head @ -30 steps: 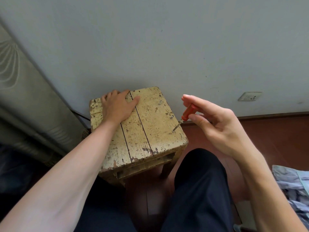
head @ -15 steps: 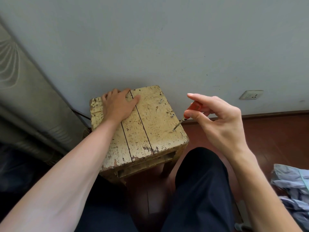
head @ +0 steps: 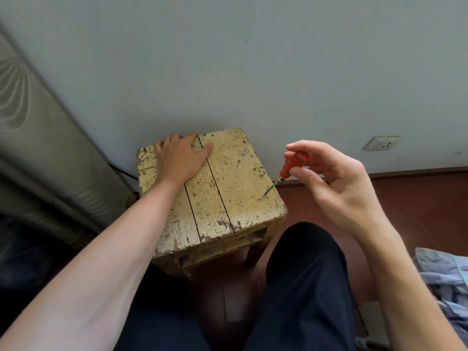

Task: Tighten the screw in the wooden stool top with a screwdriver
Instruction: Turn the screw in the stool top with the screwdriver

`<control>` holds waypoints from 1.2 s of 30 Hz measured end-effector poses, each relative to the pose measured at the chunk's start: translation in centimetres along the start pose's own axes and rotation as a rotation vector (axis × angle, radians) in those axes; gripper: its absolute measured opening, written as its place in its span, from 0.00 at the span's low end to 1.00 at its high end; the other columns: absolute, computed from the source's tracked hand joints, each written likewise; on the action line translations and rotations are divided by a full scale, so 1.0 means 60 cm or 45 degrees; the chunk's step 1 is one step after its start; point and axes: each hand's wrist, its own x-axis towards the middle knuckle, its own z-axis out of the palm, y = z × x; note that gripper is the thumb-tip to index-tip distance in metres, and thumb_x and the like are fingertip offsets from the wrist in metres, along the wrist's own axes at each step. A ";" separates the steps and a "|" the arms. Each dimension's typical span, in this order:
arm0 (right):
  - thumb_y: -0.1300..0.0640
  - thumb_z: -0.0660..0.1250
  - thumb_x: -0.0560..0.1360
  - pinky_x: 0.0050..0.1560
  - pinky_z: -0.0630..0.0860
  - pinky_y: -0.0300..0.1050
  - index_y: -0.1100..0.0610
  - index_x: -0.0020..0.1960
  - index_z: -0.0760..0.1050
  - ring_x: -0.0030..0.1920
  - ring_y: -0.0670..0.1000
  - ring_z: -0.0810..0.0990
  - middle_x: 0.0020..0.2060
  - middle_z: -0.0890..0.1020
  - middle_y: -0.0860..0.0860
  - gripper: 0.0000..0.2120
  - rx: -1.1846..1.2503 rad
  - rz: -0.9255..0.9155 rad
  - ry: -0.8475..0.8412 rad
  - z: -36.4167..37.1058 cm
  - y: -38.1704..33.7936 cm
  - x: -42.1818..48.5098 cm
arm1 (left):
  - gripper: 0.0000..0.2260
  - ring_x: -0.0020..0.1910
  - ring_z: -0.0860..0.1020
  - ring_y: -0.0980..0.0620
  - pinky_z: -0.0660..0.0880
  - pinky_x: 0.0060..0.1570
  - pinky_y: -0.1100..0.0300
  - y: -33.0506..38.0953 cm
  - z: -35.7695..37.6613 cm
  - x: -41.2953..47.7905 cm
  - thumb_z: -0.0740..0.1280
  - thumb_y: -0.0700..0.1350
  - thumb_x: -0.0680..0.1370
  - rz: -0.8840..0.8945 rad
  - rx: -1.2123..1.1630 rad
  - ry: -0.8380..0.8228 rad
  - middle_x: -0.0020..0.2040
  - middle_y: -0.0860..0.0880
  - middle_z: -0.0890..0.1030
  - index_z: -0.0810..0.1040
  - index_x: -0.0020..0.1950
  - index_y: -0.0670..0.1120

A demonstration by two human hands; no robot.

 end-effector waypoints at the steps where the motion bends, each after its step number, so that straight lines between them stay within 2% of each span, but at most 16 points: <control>1: 0.61 0.73 0.81 0.59 0.83 0.53 0.46 0.65 0.81 0.54 0.52 0.89 0.53 0.87 0.47 0.16 -0.023 -0.001 0.051 0.005 -0.002 0.000 | 0.36 0.69 0.70 0.43 0.59 0.70 0.46 -0.001 0.001 0.000 0.52 0.76 0.76 -0.002 -0.001 -0.001 0.68 0.45 0.76 0.71 0.76 0.57; 4: 0.57 0.78 0.78 0.52 0.80 0.41 0.42 0.61 0.80 0.52 0.47 0.88 0.49 0.87 0.43 0.16 -0.107 0.000 0.203 0.020 -0.008 0.002 | 0.35 0.69 0.70 0.43 0.60 0.69 0.47 -0.001 0.002 0.001 0.52 0.76 0.76 -0.002 0.002 -0.004 0.68 0.45 0.76 0.71 0.76 0.57; 5: 0.57 0.78 0.78 0.51 0.79 0.40 0.42 0.61 0.80 0.51 0.47 0.88 0.48 0.87 0.43 0.16 -0.112 -0.004 0.227 0.024 -0.009 0.001 | 0.35 0.69 0.70 0.43 0.60 0.69 0.47 -0.001 0.002 0.001 0.52 0.76 0.76 -0.001 0.000 -0.004 0.68 0.45 0.76 0.71 0.76 0.57; 8: 0.59 0.77 0.80 0.49 0.83 0.48 0.44 0.65 0.83 0.49 0.50 0.88 0.49 0.85 0.46 0.17 -0.156 -0.053 0.251 0.032 -0.006 -0.002 | 0.35 0.69 0.70 0.43 0.59 0.69 0.47 -0.002 0.001 0.001 0.52 0.76 0.76 -0.002 -0.004 -0.004 0.68 0.45 0.76 0.71 0.75 0.57; 9: 0.59 0.76 0.81 0.49 0.83 0.47 0.45 0.68 0.83 0.50 0.50 0.88 0.51 0.85 0.46 0.17 -0.172 -0.066 0.241 0.031 -0.004 -0.003 | 0.35 0.69 0.70 0.43 0.59 0.70 0.46 -0.003 0.001 0.001 0.52 0.76 0.76 -0.003 -0.007 -0.009 0.68 0.45 0.76 0.71 0.75 0.58; 12: 0.63 0.72 0.83 0.56 0.79 0.37 0.47 0.74 0.80 0.55 0.49 0.88 0.57 0.85 0.45 0.21 -0.170 -0.081 0.124 0.015 0.003 -0.004 | 0.35 0.70 0.70 0.43 0.59 0.70 0.46 -0.002 0.000 0.001 0.52 0.76 0.76 -0.002 -0.014 -0.012 0.68 0.46 0.76 0.71 0.75 0.58; 15: 0.66 0.68 0.85 0.65 0.79 0.41 0.45 0.76 0.77 0.60 0.52 0.88 0.59 0.86 0.46 0.24 -0.048 -0.005 -0.041 0.001 0.008 -0.003 | 0.35 0.69 0.70 0.43 0.59 0.70 0.47 -0.001 0.000 0.001 0.53 0.76 0.76 -0.003 -0.011 -0.010 0.68 0.46 0.76 0.71 0.75 0.58; 17: 0.66 0.67 0.85 0.68 0.79 0.44 0.45 0.75 0.78 0.62 0.53 0.87 0.58 0.86 0.48 0.23 0.022 0.016 -0.075 -0.002 0.008 -0.002 | 0.35 0.69 0.70 0.44 0.59 0.70 0.47 -0.002 0.001 0.001 0.52 0.76 0.76 -0.001 0.000 -0.008 0.67 0.45 0.76 0.71 0.75 0.58; 21: 0.68 0.68 0.84 0.64 0.83 0.52 0.48 0.70 0.80 0.57 0.57 0.88 0.57 0.86 0.50 0.21 0.083 0.002 -0.052 -0.002 0.003 0.000 | 0.35 0.69 0.70 0.43 0.60 0.70 0.46 -0.003 0.002 0.002 0.52 0.76 0.76 -0.002 0.003 -0.005 0.68 0.45 0.76 0.71 0.75 0.58; 24: 0.64 0.72 0.81 0.59 0.84 0.56 0.47 0.66 0.81 0.54 0.55 0.89 0.54 0.86 0.48 0.18 0.026 0.006 0.034 0.010 0.000 0.001 | 0.36 0.69 0.70 0.43 0.60 0.70 0.45 -0.003 0.003 0.001 0.52 0.76 0.76 -0.001 -0.003 -0.010 0.68 0.45 0.76 0.71 0.76 0.58; 26: 0.59 0.76 0.79 0.54 0.83 0.55 0.44 0.63 0.80 0.52 0.51 0.89 0.50 0.87 0.45 0.16 -0.063 0.029 0.152 0.020 -0.002 0.002 | 0.36 0.69 0.70 0.43 0.60 0.71 0.45 -0.003 0.002 0.001 0.52 0.76 0.76 -0.003 -0.006 -0.009 0.68 0.45 0.76 0.71 0.76 0.58; 30: 0.57 0.79 0.78 0.48 0.80 0.41 0.44 0.63 0.80 0.48 0.49 0.88 0.46 0.87 0.46 0.17 -0.087 0.042 0.282 0.030 -0.005 0.002 | 0.35 0.69 0.70 0.43 0.60 0.71 0.45 -0.002 0.000 0.000 0.52 0.76 0.76 0.004 -0.010 0.002 0.68 0.45 0.76 0.71 0.76 0.57; 33: 0.59 0.77 0.80 0.48 0.80 0.43 0.47 0.68 0.83 0.49 0.50 0.87 0.49 0.86 0.48 0.18 -0.178 -0.002 0.274 0.025 -0.001 -0.001 | 0.35 0.69 0.70 0.43 0.60 0.70 0.45 -0.001 -0.001 -0.001 0.53 0.75 0.77 0.008 -0.017 0.002 0.68 0.45 0.76 0.71 0.76 0.57; 36: 0.62 0.73 0.83 0.53 0.81 0.43 0.46 0.73 0.81 0.54 0.51 0.88 0.54 0.86 0.45 0.21 -0.176 -0.009 0.136 0.006 0.005 -0.004 | 0.35 0.69 0.70 0.43 0.60 0.70 0.46 0.000 -0.001 -0.002 0.52 0.75 0.77 0.008 -0.015 0.001 0.68 0.45 0.76 0.71 0.76 0.57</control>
